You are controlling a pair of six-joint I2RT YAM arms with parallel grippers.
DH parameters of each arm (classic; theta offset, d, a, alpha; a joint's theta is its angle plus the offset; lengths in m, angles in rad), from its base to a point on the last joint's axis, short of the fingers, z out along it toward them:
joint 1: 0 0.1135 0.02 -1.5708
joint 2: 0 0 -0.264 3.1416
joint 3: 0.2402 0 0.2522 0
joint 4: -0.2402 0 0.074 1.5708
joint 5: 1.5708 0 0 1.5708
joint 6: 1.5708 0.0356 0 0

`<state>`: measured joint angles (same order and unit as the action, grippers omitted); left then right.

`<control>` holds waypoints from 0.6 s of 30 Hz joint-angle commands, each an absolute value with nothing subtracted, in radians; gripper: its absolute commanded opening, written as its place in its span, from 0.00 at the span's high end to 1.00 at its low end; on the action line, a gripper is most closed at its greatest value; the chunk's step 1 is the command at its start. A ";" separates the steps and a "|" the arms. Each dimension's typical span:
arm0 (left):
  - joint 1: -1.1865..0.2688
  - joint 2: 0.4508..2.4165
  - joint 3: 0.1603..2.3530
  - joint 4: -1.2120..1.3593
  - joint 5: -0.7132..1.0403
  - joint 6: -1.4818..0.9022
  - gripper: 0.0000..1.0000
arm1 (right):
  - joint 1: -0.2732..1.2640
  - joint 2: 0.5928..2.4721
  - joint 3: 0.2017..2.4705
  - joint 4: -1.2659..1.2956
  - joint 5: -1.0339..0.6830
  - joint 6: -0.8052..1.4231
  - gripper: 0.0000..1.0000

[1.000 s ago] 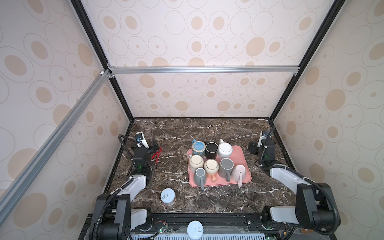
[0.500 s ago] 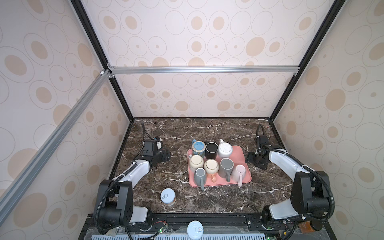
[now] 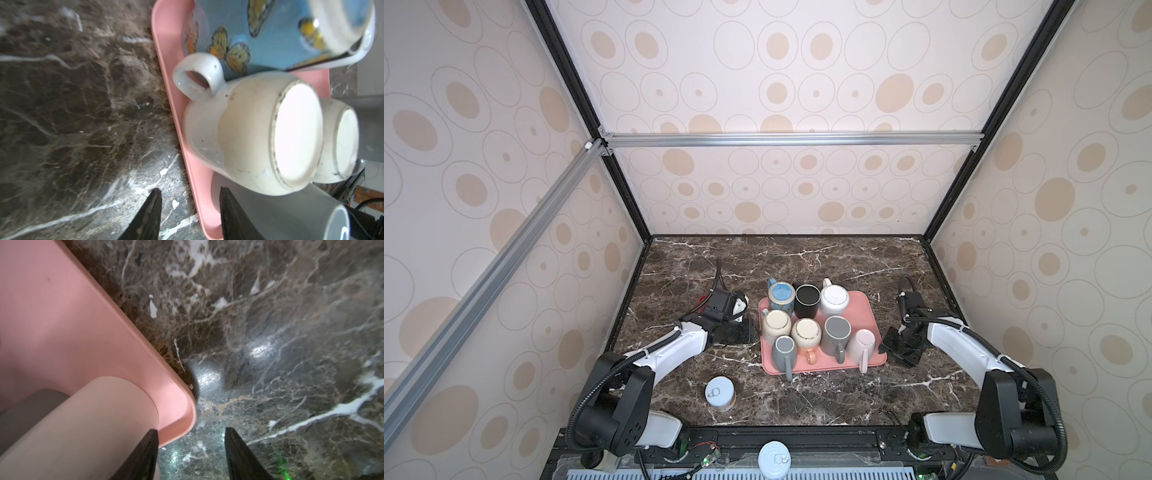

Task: Turn the mug right side up

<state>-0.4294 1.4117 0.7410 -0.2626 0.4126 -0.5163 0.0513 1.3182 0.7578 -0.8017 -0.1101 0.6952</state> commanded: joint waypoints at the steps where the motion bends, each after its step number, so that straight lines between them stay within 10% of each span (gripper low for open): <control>1: -0.451 1.425 0.736 -0.305 0.399 -0.569 0.57 | 0.058 1.318 0.729 -0.825 -0.148 0.754 0.43; 7: -0.470 1.443 0.662 -0.207 0.428 -0.632 0.60 | 0.080 1.331 0.680 -0.783 -0.138 0.791 0.35; 18: -0.535 1.499 0.556 0.057 0.505 -0.814 0.77 | 0.081 1.448 0.754 -0.717 -0.076 0.741 0.87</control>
